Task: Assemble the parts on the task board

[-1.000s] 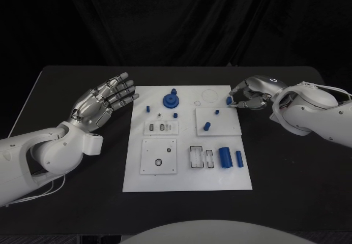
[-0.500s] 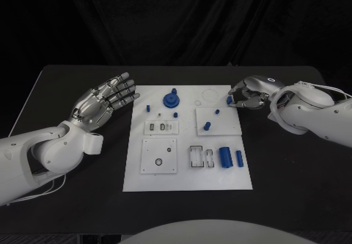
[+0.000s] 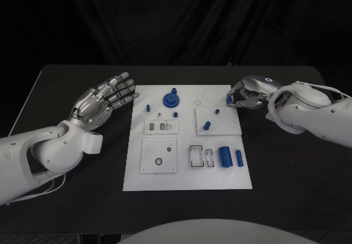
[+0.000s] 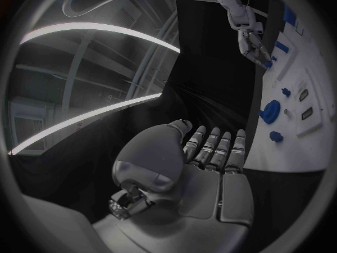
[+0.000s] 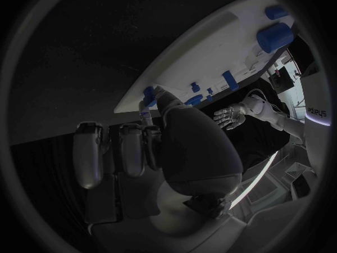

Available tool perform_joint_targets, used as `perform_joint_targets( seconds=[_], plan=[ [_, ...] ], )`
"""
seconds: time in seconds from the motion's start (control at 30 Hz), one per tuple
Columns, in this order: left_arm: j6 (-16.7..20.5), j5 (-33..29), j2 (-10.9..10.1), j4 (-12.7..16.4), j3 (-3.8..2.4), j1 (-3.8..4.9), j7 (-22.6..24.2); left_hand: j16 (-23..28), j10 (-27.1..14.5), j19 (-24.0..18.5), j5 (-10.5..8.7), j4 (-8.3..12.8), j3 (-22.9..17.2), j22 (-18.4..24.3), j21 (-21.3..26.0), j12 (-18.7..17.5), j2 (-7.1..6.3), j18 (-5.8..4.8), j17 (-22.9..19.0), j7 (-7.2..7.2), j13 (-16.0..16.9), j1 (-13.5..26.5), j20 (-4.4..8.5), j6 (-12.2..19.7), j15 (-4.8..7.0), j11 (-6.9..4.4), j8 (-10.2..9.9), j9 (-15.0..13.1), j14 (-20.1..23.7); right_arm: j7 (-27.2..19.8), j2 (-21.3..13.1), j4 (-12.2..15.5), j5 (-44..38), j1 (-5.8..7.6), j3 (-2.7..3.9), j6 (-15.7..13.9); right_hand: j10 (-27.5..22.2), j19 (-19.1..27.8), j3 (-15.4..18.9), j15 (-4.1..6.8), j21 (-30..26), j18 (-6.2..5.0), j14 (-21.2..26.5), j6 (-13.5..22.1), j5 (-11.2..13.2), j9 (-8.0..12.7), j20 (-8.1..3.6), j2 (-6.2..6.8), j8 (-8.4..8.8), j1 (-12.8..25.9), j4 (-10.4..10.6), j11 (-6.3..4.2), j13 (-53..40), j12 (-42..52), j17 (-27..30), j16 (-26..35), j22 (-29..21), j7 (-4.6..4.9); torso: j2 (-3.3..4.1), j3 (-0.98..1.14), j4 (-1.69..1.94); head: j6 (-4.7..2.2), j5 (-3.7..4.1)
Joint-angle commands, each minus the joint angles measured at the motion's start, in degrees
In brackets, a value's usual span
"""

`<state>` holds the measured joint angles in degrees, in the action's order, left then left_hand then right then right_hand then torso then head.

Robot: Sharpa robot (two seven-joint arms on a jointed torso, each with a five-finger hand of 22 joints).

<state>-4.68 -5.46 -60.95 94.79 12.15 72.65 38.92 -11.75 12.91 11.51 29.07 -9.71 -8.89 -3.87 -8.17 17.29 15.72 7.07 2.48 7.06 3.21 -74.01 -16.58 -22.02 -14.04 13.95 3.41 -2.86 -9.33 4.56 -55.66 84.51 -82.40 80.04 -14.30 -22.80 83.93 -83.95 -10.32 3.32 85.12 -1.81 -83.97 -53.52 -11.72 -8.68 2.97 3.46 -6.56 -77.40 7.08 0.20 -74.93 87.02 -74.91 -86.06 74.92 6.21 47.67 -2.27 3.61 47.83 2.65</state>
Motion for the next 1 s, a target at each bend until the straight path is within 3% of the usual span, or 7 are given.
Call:
perform_joint_targets(
  seconds=[0.03, 0.47, 0.7, 0.83, 1.0],
  plan=[
    [-0.9, 0.0, 0.1, 0.0, -0.03, -0.11, 7.3, -0.4, -0.1, 0.2, 0.2, -0.1, -0.4, 0.0, -0.2, 0.4, -0.11, -0.6, 0.1, 0.13, 0.1, 0.6, -0.07, -0.1, -0.14, 0.35, 0.3, -0.1, 0.1, 0.4, 0.1, -0.1, -0.1, -0.19, 0.03, -0.9, 1.7, -2.0, -0.1, -0.13, -0.3, -0.13, -4.2, -0.6, -0.4, -0.2, 0.19, -0.07, -0.36, -0.5, -0.4, 0.47, -8.0, -0.2, -6.1, 0.2, 9.7, -0.05, 0.02, -0.03, 0.11, 0.02, 0.08],
    [-1.1, 0.0, 0.3, -0.3, -0.03, -0.17, 6.8, -0.3, -0.3, 0.2, 0.19, 0.0, -0.6, 0.0, -0.2, 0.3, -0.21, -0.65, 0.0, -0.03, 0.0, 0.8, -0.08, 0.3, -0.2, 0.5, 0.2, 0.0, 0.2, 0.2, 0.8, -0.9, -0.1, -0.28, 0.04, -2.1, 1.7, -2.0, -0.5, 0.04, -0.4, -0.14, -4.2, -3.0, -1.3, -1.7, 0.08, -0.62, -1.65, -1.2, -0.7, 0.23, -7.9, -0.3, -6.1, 0.2, 9.8, -0.57, 0.01, 0.01, -0.04, 0.16, -0.14],
    [-1.1, 0.0, 0.3, -0.5, -0.03, -0.22, 6.7, -0.3, -0.4, 0.2, 0.18, 0.0, -0.7, 0.0, -0.2, 0.2, -0.23, -0.66, 0.0, -0.04, 0.0, 0.8, -0.08, 0.4, -0.21, 0.5, 0.2, 0.0, 0.2, -0.3, 0.7, -0.7, -0.1, -0.28, 0.05, -4.5, 1.7, -2.1, -0.6, 0.31, -0.4, -0.12, -4.2, -4.5, -3.7, -3.0, -0.2, -0.97, -2.55, -1.4, -0.8, -0.05, -8.0, -0.2, -6.1, 0.3, 9.9, -1.08, 0.02, 0.04, -0.02, 0.14, -0.26],
    [-1.1, 0.0, 0.2, -0.5, -0.03, -0.24, 6.6, -0.3, -0.4, 0.2, 0.18, 0.0, -0.7, 0.0, -0.2, 0.2, -0.23, -0.66, 0.0, -0.04, 0.0, 0.8, -0.08, 0.4, -0.21, 0.5, 0.2, 0.0, 0.2, -0.8, 0.4, 0.6, -0.1, -0.23, 0.1, -6.8, 1.8, -2.1, -0.8, 0.29, -0.4, -0.1, -4.2, -5.6, -5.8, -4.1, -0.24, -1.08, -3.25, -1.7, -1.2, 0.01, -8.1, -0.1, -6.1, 0.3, 9.9, -1.31, 0.03, 0.03, -0.02, 0.05, -0.49],
    [-1.0, 0.0, 0.2, -0.5, -0.03, -0.25, 6.6, -0.3, -0.4, 0.2, 0.18, 0.0, -0.7, 0.0, -0.2, 0.2, -0.23, -0.66, 0.0, -0.04, 0.0, 0.8, -0.08, 0.4, -0.21, 0.5, 0.2, 0.0, 0.2, -0.9, -0.2, 4.8, -0.1, 0.95, 0.16, -8.9, 1.9, -2.1, -0.8, 0.24, -0.4, -0.12, -4.2, -6.2, -6.6, -4.8, -0.22, -0.97, -3.72, -1.6, -1.3, 0.1, -8.2, -0.1, -6.1, 0.3, 9.9, -1.35, 0.02, 0.01, -0.05, -0.06, -0.78]
  ],
)
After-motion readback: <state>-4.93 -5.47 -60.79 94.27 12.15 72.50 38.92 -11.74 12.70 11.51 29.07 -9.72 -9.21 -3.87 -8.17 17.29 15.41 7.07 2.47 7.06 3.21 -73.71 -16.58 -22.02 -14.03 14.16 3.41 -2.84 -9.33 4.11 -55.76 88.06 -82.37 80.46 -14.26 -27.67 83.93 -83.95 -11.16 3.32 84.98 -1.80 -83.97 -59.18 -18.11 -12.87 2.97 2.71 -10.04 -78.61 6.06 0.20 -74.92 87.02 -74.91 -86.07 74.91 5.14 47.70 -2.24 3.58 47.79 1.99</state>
